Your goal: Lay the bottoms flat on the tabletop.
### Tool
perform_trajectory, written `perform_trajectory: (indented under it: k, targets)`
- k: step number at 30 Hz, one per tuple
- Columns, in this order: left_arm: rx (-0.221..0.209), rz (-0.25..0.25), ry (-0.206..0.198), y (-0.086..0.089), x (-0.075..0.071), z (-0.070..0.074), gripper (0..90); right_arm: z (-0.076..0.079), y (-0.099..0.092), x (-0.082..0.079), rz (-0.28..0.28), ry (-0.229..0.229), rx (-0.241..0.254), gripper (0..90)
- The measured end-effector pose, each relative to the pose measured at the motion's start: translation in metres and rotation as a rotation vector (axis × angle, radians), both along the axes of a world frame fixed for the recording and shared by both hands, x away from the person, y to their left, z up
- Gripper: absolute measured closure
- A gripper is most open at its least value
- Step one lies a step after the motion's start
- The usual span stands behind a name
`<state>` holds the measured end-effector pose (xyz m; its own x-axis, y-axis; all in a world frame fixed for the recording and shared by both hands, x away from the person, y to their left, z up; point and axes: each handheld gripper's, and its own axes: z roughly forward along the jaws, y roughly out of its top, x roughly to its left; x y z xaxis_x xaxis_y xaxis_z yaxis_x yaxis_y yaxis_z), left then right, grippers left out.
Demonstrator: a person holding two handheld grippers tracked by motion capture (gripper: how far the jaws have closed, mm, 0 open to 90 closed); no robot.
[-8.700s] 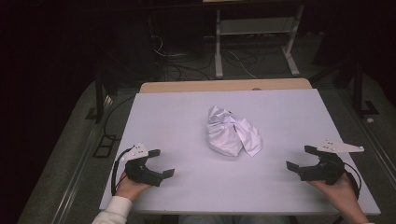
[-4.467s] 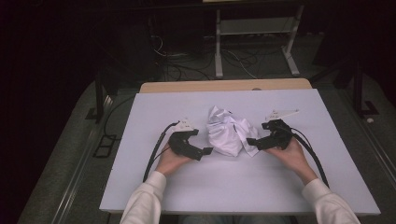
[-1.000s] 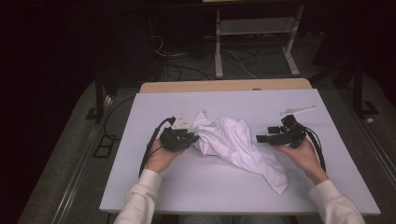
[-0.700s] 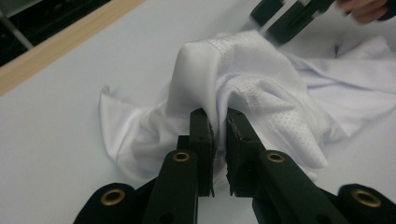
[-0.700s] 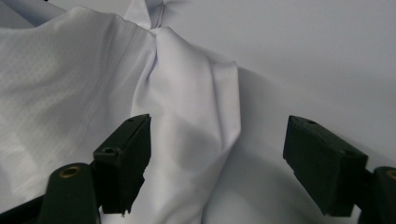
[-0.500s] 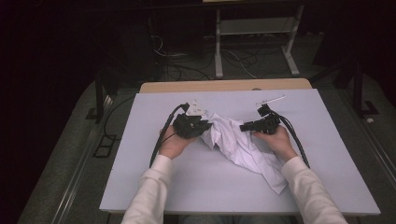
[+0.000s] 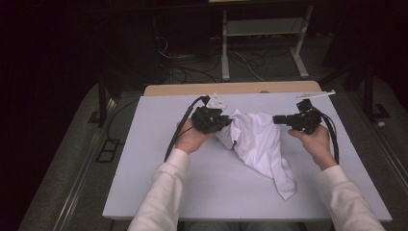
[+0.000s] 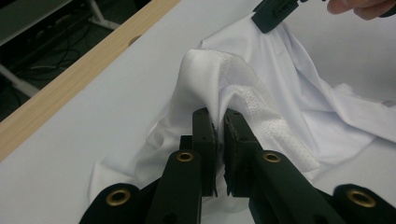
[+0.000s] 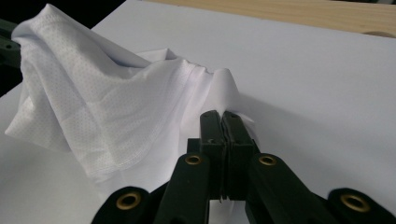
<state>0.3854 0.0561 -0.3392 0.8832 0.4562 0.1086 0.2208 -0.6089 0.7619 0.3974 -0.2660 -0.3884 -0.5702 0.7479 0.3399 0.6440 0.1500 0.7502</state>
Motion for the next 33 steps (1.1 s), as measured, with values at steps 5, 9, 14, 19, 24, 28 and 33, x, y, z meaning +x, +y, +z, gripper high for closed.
perform_trajectory:
  k: [5,9,14,19,24,28,33]
  targets:
    - [-0.003,-0.056,0.014,-0.034,0.006,-0.005,83.6,-0.005,-0.026,-0.019,-0.053,-0.002,0.024,87.3]
    - [-0.047,-0.089,0.072,-0.054,0.008,-0.022,83.6,-0.02,-0.037,-0.032,-0.078,0.004,0.074,87.3]
    - [-0.102,-0.109,0.184,-0.069,0.002,-0.063,83.6,-0.038,-0.045,-0.036,-0.103,0.057,0.072,87.3]
    - [-0.169,-0.104,0.279,-0.075,-0.007,-0.094,83.5,-0.046,-0.049,-0.038,-0.123,0.085,0.08,87.3]
    - [-0.184,-0.086,0.349,-0.061,-0.006,-0.084,74.6,-0.045,-0.05,-0.042,-0.129,0.087,0.075,87.2]
    - [-0.183,-0.039,0.335,-0.031,-0.004,-0.063,57.6,-0.046,-0.051,-0.044,-0.13,0.088,0.073,87.2]
    - [-0.21,0.09,0.296,0.009,0.006,-0.045,45.4,-0.046,-0.05,-0.045,-0.132,0.086,0.066,87.2]
